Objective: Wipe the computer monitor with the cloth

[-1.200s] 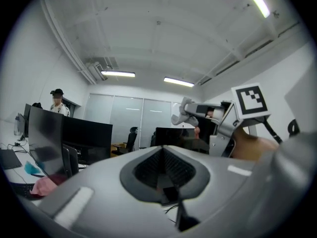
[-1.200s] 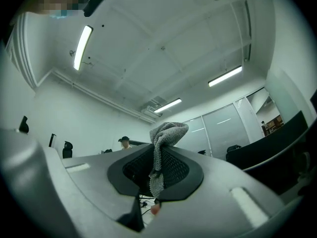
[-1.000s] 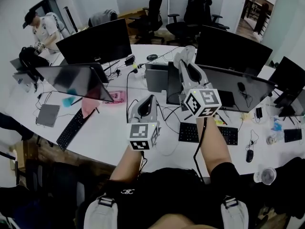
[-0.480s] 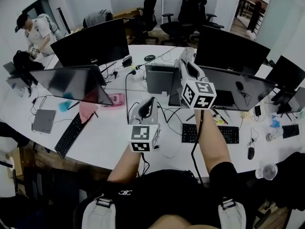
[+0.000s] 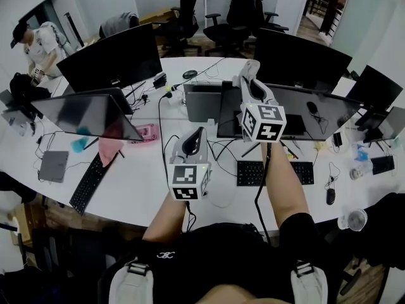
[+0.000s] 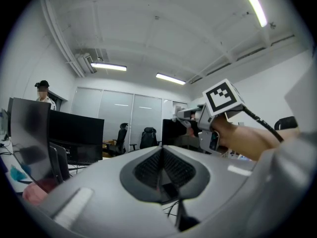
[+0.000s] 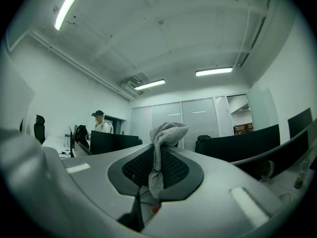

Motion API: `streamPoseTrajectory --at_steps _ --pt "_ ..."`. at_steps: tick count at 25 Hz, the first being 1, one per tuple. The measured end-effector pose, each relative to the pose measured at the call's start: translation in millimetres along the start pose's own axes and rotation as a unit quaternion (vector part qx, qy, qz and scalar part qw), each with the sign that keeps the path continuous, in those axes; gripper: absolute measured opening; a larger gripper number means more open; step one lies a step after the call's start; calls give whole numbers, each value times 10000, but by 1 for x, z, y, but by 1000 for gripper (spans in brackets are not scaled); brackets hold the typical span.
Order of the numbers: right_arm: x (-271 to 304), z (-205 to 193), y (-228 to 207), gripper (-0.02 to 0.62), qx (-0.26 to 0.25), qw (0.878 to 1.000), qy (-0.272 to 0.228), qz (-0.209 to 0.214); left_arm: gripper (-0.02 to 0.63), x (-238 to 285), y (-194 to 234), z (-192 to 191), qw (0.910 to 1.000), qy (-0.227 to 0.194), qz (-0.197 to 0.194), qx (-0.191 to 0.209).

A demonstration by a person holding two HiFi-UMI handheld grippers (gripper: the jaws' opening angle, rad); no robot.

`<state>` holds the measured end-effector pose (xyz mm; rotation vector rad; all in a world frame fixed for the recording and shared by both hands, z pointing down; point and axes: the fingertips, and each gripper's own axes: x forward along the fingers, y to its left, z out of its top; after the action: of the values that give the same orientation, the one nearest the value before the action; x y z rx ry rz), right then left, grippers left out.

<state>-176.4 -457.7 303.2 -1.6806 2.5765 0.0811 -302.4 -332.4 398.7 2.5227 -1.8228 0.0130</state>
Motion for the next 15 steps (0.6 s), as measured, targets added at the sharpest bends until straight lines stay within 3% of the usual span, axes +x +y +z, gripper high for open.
streamPoseTrajectory --at_steps 15 --pt "-34 -2 -99 32 -149 9992 191 -304 51 35 -87 6 9996 43 -229 134"
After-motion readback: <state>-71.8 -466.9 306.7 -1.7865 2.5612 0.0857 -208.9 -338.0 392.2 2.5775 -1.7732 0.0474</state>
